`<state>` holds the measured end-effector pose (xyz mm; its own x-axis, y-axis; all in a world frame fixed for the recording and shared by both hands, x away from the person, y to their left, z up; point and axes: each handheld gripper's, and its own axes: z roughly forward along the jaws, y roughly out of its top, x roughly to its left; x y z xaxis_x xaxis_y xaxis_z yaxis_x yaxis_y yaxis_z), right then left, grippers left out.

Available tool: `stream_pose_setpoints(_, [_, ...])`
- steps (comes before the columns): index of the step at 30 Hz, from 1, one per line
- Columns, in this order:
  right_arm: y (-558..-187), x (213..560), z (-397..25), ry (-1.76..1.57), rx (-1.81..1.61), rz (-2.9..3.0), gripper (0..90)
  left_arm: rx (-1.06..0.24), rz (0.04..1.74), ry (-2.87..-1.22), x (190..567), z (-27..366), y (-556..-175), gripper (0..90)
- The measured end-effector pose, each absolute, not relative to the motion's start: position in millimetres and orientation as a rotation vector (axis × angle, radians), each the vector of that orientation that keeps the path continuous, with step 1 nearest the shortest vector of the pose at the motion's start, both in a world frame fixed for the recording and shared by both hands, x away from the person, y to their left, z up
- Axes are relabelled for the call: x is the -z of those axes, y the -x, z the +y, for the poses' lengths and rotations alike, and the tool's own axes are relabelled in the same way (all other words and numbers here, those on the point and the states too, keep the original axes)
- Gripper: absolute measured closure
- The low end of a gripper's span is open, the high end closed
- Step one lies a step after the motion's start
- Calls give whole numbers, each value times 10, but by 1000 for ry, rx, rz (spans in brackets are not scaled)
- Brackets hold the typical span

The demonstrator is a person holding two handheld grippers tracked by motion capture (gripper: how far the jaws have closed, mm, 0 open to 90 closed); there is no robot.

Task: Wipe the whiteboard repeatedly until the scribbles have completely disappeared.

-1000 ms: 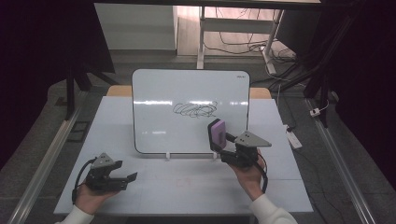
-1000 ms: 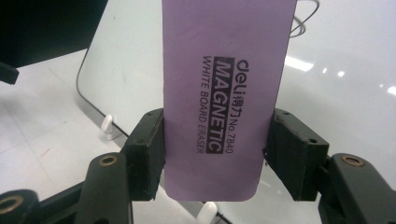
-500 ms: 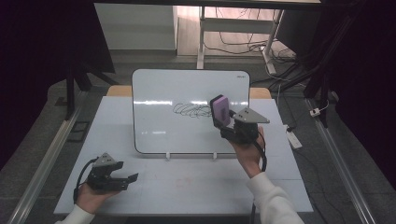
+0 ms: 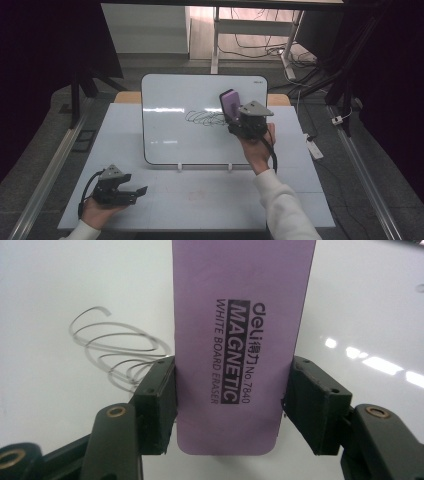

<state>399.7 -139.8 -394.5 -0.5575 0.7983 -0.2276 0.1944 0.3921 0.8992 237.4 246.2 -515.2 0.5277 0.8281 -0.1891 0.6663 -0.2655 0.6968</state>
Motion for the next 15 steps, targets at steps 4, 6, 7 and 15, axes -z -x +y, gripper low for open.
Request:
stream_pose_setpoints(4, [-3985, 4067, -1137, -801, -1170, 2041, 407, -272, 1214, -2013, 5154, 2458, -2365, 195])
stream_pose_setpoints(6, [-3960, 4120, -1016, -754, -1137, 2060, 408, -272, 1209, -2020, 5155, 2451, -2367, 194])
stream_pose_setpoints(7, [-3946, 4129, -986, -737, -1113, 2053, 408, -270, 1209, -2020, 5157, 2449, -2367, 194])
stream_pose_setpoints(15, [-4059, 3963, -1478, -893, -1109, 1953, 408, -267, 1214, -2010, 5161, 2473, -2373, 192])
